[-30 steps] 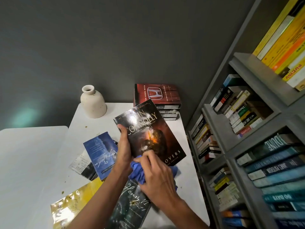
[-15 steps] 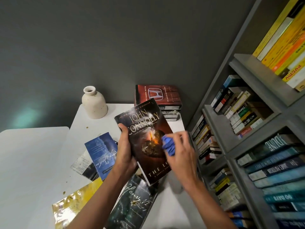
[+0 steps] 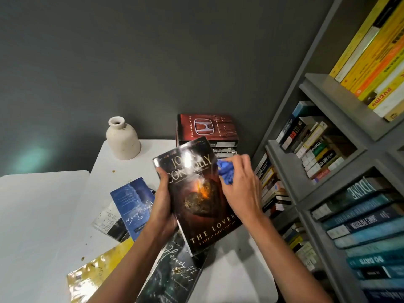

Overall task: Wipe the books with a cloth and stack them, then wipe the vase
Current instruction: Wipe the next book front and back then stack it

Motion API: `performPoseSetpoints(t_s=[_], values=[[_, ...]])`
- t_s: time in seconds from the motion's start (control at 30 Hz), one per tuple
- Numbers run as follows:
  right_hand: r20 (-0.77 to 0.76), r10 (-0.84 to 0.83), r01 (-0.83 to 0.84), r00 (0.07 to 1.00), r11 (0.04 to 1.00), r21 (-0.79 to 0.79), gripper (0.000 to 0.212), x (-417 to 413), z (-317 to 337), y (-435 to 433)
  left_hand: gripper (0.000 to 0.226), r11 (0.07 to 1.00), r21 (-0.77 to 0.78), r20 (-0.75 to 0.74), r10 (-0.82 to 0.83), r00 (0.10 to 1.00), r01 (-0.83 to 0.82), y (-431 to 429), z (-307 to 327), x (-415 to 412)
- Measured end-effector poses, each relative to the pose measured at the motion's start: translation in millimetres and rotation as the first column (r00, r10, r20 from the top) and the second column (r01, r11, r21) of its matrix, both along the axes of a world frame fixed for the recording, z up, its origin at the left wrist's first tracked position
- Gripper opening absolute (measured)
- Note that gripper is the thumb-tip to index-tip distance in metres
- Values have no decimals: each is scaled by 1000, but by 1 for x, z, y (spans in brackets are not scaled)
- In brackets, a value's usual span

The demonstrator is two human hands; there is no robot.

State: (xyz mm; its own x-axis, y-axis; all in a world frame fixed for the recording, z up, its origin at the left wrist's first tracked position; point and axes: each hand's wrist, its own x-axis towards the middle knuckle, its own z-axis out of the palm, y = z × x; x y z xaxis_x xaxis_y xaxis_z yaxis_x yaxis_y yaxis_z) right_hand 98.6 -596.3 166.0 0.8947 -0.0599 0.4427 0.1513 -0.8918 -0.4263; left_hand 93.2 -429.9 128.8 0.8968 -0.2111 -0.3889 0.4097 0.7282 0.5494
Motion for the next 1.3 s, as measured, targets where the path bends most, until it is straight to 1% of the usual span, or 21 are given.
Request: performPoseSetpoints(t_s=[0.13,0.27,0.33,0.37,0.4,0.47,0.5,0.53,0.6,0.7,0.77,0.8,0.83,0.93,0.97,1.0,1.07,1.17,1.2,1.23,1.3], values=[[94,-8,15,996,997,-75,35,11,17,10,83,1000,1,21,-30,999,30,-7,6,1],[140,10,11,990,989,-147,40,-21,-5,16,92,995,83,33,-51,998,48,-3,11,9],[104,88,-76,991,991,-114,47,-47,-16,25,99,994,95,44,-58,997,54,2,5,12],[92,131,-123,987,989,-83,45,-55,-18,27,99,995,92,41,-48,998,44,3,2,12],[105,152,-145,983,987,-67,38,-57,-19,25,97,996,83,33,-43,999,41,3,0,11],[146,111,-105,983,993,-49,23,-41,-14,17,93,995,68,40,-70,997,67,-1,-1,7],[152,65,-62,986,998,-27,20,-29,-8,12,91,994,76,44,-80,996,76,-5,1,4],[160,28,-27,987,1000,-3,19,-18,-2,10,90,993,89,45,-88,995,84,-8,4,1],[182,19,-24,983,999,27,23,-10,4,13,90,992,86,37,-93,995,89,-12,8,2],[155,152,-162,976,986,48,23,-40,-8,36,91,992,126,47,-35,998,29,-8,10,11],[141,277,-278,950,960,-11,23,-66,-24,46,88,987,159,63,9,998,-19,-3,4,16],[143,308,-304,941,952,-48,22,-69,-29,44,87,986,167,62,13,998,-23,-2,1,16],[143,300,-293,943,954,-69,21,-62,-29,40,87,985,172,61,2,998,-12,-3,-1,14],[159,80,-74,984,996,-41,19,-20,-10,22,91,990,125,55,-71,996,64,-8,-3,9],[173,21,-17,985,1000,-22,20,-9,-4,19,92,991,109,60,-85,995,78,-9,-2,9],[182,3,-1,983,1000,-10,20,-6,-2,20,94,990,117,62,-82,995,74,-9,0,10],[187,78,-78,979,997,-9,20,-20,-7,32,97,984,173,61,-49,997,38,-9,3,14],[156,286,-273,946,957,-98,18,-61,-27,50,95,972,232,71,12,997,-28,-6,-3,18],[152,310,-294,938,948,-123,18,-62,-29,48,96,969,245,65,13,998,-28,-5,-6,18],[152,289,-272,945,955,-123,18,-54,-26,42,99,968,250,61,-2,998,-13,-6,-7,15],[161,129,-120,979,991,-65,18,-26,-11,28,101,971,237,76,-52,996,33,-8,-9,11]])
